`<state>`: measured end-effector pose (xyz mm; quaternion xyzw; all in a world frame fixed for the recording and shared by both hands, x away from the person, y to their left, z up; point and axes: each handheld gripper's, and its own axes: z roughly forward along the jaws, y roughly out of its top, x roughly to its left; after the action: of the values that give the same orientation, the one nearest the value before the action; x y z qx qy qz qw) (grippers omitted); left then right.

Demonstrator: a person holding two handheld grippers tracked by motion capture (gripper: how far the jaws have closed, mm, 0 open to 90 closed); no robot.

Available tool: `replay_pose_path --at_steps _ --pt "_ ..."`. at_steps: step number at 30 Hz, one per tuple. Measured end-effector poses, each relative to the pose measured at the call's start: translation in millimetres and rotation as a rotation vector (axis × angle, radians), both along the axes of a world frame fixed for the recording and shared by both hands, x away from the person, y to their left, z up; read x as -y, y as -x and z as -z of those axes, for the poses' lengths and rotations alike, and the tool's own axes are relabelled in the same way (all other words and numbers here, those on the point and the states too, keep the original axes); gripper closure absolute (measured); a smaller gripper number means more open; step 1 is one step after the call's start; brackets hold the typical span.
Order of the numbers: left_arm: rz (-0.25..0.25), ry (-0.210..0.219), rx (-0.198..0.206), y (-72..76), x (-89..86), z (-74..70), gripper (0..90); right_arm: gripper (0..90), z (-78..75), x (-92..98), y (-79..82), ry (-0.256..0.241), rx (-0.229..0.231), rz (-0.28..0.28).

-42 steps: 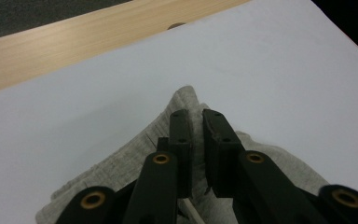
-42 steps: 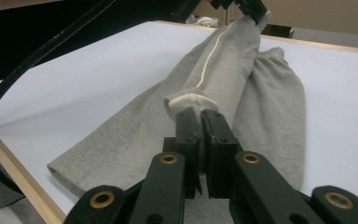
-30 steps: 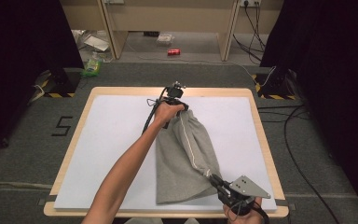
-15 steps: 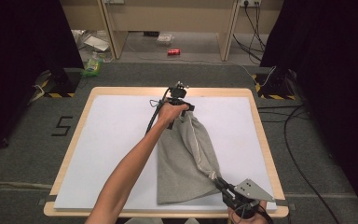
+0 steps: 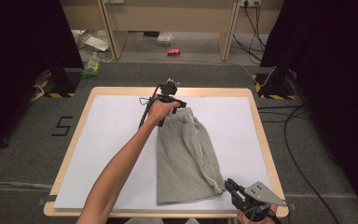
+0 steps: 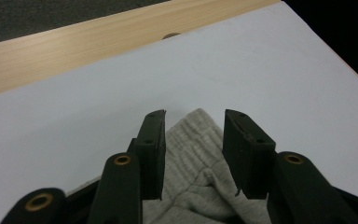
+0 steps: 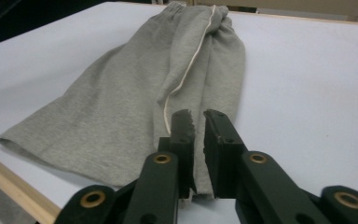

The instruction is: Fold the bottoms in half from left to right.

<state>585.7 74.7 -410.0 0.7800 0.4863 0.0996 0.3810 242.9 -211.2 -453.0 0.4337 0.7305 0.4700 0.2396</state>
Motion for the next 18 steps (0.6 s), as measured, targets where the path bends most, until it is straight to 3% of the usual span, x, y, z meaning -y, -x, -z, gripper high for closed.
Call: replay_pose_path --at_steps 6,13,14,18 --pt "-0.017 -0.017 0.024 3.0 -21.5 -2.7 56.3 63.5 3.9 -11.9 -15.3 0.022 -0.050 -0.020" --pt "-0.039 -0.021 0.034 8.2 -47.8 -0.7 53.9 57.8 16.8 -31.4 -29.6 0.129 -0.139 -0.072" --pt "-0.045 -0.021 0.032 9.3 -51.5 0.0 53.6 59.4 19.0 -32.5 -31.6 0.142 -0.153 -0.070" --pt "-0.053 -0.011 0.041 12.5 -66.0 0.3 51.9 83.5 23.2 -29.4 -37.6 0.165 -0.168 -0.086"
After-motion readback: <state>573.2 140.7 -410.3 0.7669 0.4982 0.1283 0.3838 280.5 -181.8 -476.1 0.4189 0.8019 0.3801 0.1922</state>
